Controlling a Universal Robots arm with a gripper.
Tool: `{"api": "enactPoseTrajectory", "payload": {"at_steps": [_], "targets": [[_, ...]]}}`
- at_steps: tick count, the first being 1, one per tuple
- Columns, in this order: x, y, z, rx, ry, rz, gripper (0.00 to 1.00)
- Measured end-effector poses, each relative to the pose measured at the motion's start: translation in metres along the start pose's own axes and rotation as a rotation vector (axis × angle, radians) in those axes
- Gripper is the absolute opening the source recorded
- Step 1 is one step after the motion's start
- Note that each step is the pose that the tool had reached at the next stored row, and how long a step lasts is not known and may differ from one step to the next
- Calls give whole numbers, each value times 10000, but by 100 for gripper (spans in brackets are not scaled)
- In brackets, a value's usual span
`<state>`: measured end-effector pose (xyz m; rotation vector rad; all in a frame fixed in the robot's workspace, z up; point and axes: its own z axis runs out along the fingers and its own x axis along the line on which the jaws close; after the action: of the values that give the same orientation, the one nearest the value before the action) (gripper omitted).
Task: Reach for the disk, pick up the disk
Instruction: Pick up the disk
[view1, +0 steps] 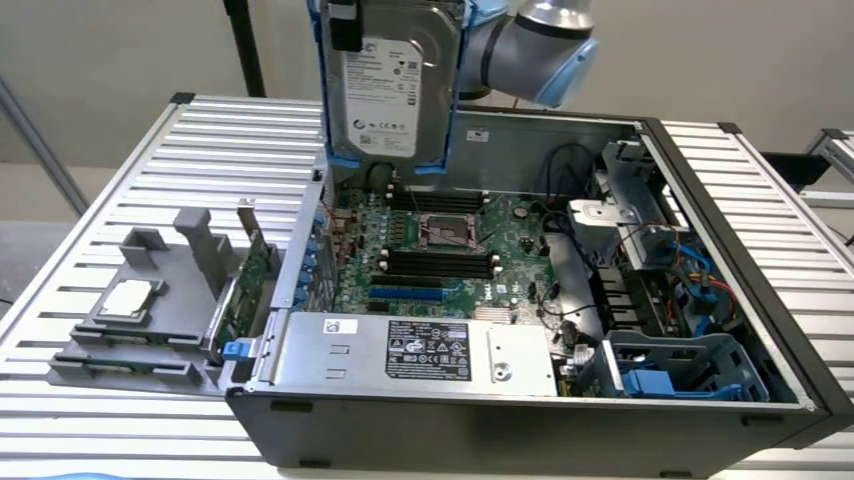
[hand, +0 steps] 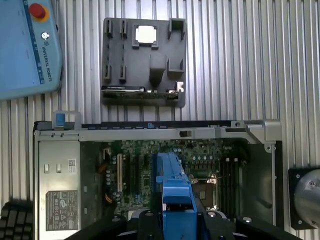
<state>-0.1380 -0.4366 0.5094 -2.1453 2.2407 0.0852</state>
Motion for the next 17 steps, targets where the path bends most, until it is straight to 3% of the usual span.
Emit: {"api": "enactPoseTrajectory", "payload": {"at_steps": [17], "targets": [[227, -754, -25, -2, -25, -1, 33]]}}
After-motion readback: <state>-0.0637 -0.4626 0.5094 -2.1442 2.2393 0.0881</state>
